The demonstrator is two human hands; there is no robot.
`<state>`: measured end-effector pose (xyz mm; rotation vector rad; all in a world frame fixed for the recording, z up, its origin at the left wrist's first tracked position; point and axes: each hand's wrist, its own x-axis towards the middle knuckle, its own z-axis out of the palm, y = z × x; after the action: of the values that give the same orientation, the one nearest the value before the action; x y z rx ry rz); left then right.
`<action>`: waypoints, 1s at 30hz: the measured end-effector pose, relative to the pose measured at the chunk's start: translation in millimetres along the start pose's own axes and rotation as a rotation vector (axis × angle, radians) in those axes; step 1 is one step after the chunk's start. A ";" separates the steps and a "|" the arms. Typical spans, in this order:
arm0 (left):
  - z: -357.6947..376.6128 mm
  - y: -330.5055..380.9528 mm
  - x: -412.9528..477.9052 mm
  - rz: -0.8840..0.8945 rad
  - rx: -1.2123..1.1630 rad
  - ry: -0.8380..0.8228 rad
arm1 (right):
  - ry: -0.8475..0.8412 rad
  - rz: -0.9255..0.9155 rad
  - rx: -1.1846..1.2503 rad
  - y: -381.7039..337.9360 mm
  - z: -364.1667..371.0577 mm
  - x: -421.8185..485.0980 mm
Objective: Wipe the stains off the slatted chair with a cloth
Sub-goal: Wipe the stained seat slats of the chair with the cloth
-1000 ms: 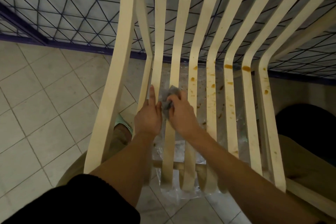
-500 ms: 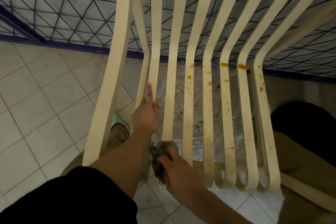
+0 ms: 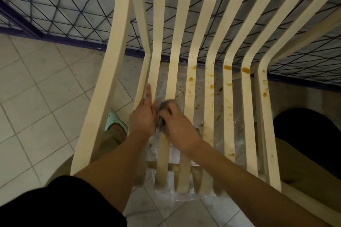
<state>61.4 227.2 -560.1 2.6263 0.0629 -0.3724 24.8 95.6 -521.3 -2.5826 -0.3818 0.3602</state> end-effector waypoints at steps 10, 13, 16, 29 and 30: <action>0.6 0.8 -5.1 0.017 -0.019 0.058 | 0.152 0.096 -0.003 36.8 -17.7 91.6; 3.2 0.5 -3.4 0.037 -0.020 0.070 | 0.135 0.152 -0.023 48.9 -35.5 122.9; 4.8 -0.7 -1.6 0.036 -0.022 0.075 | 0.127 0.169 -0.046 57.1 -50.2 151.8; 8.0 -4.5 -0.8 0.016 -0.010 0.063 | 0.041 0.198 -0.082 43.5 -38.2 127.5; 8.7 -5.1 -0.1 0.013 -0.013 0.066 | 0.037 0.193 -0.078 40.1 -33.3 118.7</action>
<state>58.5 227.7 -569.7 2.6243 0.0694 -0.2795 153.3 86.9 -535.4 -2.7063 -0.1353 0.3702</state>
